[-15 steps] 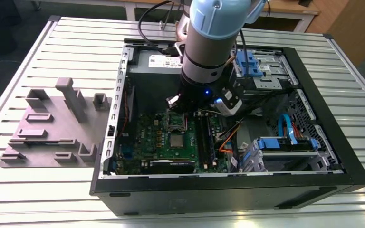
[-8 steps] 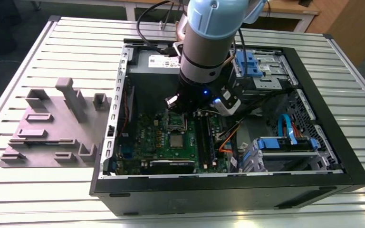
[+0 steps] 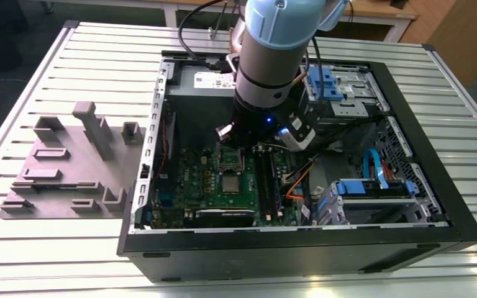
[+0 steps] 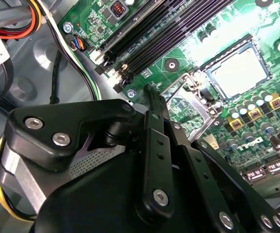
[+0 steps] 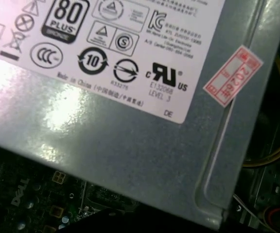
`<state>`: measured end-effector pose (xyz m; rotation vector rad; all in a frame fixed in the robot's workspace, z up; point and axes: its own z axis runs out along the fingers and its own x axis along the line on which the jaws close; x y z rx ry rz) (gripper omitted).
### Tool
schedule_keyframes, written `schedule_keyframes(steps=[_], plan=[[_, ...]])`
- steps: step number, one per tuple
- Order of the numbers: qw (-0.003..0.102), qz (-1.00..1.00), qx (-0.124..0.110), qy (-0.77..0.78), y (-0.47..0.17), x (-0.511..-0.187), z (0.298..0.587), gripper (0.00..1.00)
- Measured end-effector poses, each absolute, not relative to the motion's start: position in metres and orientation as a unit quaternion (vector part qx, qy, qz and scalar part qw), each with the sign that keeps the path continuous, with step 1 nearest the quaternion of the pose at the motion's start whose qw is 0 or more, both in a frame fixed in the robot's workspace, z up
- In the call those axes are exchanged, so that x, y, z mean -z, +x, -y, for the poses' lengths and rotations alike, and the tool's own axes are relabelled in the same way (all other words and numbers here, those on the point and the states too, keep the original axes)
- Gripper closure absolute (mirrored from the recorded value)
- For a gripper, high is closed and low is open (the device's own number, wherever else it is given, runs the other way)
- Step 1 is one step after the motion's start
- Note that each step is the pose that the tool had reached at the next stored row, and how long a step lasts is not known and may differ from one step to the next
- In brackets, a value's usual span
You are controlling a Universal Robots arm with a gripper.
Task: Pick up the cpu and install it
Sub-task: 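Close the cpu cover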
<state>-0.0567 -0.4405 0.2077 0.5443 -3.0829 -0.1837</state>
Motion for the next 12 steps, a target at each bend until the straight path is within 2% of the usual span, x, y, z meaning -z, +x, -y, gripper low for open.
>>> schedule_keyframes(steps=[12], plan=[[0.004, 0.983, 0.060, 0.173, -0.0550, -0.2152, 0.4453, 0.90]])
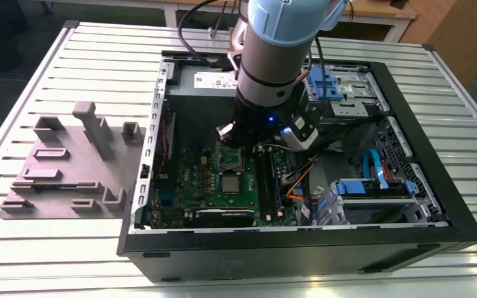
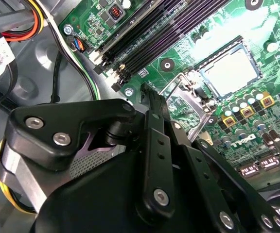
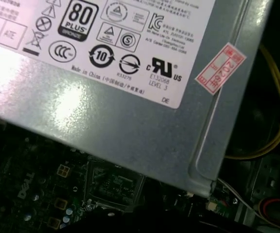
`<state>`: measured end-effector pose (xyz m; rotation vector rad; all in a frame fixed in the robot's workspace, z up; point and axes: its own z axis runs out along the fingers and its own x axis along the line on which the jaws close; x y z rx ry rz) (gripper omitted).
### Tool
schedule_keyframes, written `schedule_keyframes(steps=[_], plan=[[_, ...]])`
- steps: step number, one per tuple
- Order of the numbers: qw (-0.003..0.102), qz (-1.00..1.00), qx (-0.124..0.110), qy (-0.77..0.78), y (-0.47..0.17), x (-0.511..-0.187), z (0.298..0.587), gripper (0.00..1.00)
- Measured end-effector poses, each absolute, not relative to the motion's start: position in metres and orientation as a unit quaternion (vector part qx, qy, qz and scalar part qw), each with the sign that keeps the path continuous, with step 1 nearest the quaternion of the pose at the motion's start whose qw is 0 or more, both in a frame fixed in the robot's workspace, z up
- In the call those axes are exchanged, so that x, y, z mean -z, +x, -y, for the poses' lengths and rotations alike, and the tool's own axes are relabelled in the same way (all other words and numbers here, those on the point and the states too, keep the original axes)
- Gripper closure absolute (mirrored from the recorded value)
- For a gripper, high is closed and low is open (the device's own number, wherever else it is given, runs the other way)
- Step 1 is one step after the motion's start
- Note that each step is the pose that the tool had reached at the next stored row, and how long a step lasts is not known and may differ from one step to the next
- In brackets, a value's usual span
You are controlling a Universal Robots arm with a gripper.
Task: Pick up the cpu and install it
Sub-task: 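Close the cpu cover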
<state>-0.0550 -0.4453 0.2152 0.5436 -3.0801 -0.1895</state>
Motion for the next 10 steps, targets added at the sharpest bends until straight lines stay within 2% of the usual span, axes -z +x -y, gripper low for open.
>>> schedule_keyframes(steps=[10], plan=[[0.004, 0.983, 0.063, 0.173, -0.0542, -0.2169, 0.4473, 0.90]])
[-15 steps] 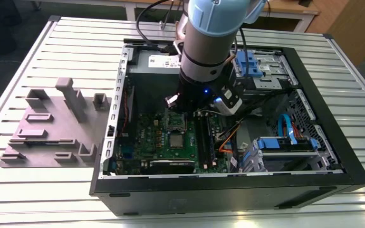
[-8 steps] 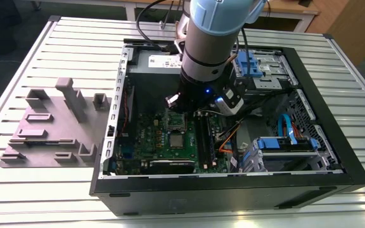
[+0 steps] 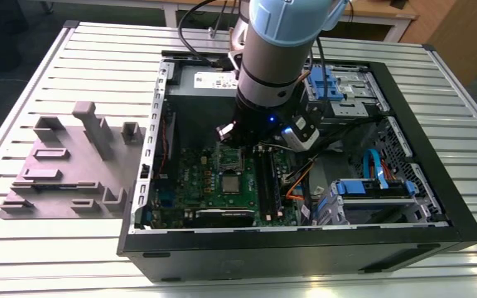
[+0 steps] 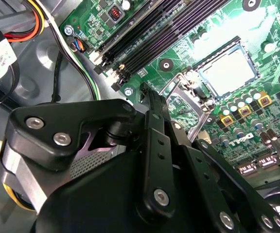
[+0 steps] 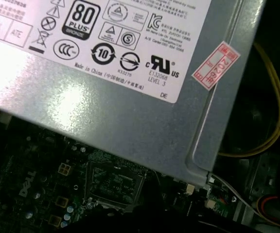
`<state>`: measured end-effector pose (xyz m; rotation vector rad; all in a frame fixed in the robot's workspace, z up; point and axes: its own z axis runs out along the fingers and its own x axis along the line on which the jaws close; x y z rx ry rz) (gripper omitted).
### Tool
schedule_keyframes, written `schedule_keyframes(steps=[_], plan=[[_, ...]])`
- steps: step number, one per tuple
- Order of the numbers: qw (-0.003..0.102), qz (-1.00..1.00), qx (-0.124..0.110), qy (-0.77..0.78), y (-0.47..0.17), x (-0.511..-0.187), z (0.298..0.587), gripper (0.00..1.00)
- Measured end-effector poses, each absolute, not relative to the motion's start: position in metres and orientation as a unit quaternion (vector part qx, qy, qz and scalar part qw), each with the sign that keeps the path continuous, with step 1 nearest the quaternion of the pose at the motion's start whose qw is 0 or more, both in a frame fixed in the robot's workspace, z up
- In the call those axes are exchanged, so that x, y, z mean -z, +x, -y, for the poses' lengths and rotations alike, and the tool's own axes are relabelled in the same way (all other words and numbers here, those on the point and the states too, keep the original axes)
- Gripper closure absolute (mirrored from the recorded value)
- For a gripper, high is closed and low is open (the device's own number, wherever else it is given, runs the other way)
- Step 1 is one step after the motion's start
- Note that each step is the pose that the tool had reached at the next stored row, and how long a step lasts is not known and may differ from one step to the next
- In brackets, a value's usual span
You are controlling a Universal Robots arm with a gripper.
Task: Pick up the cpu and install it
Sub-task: 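Close the cpu cover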
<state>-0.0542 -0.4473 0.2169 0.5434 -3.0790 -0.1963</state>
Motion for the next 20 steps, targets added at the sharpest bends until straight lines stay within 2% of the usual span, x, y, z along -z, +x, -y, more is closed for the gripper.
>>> schedule_keyframes(steps=[9, 14, 20], plan=[[0.005, 0.983, 0.063, 0.174, -0.0542, -0.2169, 0.4475, 0.90], [0.016, 0.983, 0.064, 0.174, -0.0538, -0.2169, 0.4475, 0.90], [0.017, 0.983, 0.065, 0.174, -0.0538, -0.2169, 0.4475, 0.90]])
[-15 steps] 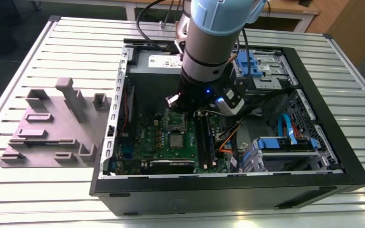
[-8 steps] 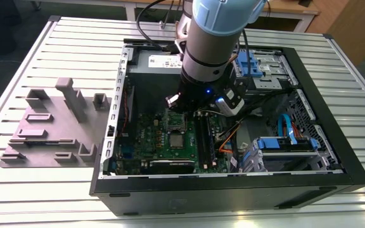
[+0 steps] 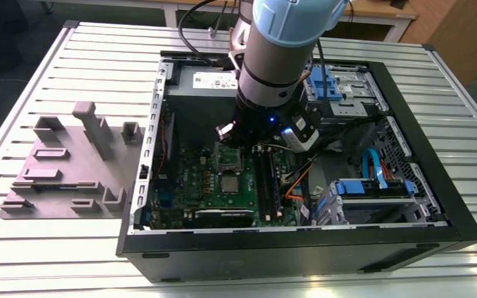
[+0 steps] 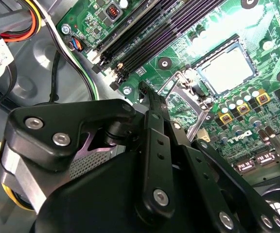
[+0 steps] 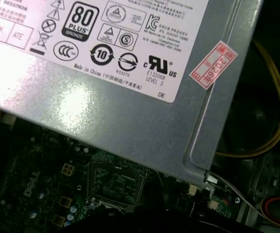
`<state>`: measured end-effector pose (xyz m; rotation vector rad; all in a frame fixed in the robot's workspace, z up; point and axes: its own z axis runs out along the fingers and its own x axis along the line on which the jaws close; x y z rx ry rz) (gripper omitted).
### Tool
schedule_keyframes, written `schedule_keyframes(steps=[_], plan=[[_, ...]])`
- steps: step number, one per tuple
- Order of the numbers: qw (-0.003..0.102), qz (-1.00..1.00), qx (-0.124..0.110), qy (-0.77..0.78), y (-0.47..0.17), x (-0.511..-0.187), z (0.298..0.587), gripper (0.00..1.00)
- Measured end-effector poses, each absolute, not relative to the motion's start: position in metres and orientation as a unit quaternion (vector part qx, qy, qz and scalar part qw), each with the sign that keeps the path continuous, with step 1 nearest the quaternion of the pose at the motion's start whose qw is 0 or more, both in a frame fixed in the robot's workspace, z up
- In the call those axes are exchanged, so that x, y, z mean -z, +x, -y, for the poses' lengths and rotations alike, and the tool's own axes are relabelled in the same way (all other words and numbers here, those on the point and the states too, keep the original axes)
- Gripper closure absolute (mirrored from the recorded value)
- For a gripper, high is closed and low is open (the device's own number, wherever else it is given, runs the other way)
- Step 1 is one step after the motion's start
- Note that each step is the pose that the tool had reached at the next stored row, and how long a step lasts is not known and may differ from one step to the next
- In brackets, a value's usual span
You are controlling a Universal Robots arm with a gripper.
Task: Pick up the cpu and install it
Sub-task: 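Close the cpu cover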
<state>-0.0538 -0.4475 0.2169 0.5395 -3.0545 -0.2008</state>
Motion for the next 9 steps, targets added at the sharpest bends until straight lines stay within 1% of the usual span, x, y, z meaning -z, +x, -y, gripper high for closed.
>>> schedule_keyframes(steps=[9], plan=[[0.017, 0.983, 0.065, 0.174, -0.0537, -0.2177, 0.4497, 0.90]])
